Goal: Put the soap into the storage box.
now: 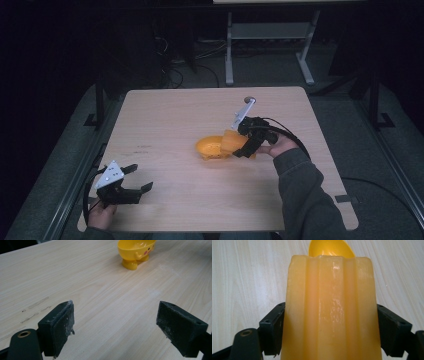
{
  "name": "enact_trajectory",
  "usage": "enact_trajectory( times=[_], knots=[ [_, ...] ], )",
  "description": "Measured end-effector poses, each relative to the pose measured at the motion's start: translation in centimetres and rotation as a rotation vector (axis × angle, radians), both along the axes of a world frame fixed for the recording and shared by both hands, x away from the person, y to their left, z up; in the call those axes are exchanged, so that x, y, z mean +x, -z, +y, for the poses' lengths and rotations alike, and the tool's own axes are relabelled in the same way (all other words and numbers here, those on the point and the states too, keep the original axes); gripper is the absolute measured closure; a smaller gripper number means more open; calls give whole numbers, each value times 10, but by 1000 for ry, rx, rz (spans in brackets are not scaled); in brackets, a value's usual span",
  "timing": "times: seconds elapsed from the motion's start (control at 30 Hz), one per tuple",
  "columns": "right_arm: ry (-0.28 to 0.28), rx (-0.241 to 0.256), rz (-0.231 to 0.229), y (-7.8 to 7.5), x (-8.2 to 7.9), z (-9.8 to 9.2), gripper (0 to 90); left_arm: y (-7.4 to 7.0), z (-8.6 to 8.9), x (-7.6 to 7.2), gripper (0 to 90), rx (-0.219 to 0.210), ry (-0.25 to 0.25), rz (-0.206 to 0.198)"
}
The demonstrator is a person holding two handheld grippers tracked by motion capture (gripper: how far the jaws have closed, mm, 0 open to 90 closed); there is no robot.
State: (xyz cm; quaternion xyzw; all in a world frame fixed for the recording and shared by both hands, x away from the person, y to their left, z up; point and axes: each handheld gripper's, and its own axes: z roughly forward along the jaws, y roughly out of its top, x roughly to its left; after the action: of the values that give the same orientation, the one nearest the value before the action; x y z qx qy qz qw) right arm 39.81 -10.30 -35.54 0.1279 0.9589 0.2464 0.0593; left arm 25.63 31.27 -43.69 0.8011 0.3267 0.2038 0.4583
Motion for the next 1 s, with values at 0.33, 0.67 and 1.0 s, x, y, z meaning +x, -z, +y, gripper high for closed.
enact_trajectory(
  times=[0.33, 0.67, 1.0],
  knots=[
    [-21, 3, -10, -5, 5, 9, 205, 0, 0, 0, 143, -4, -1, -2],
    [-45, -7, 5, -2, 11, 18, 205, 0, 0, 0, 143, -8, -2, -4],
    [-64, 29, 2, -9, 17, 28, 205, -1, 1, 0, 143, -8, -1, -6]
  ],
)
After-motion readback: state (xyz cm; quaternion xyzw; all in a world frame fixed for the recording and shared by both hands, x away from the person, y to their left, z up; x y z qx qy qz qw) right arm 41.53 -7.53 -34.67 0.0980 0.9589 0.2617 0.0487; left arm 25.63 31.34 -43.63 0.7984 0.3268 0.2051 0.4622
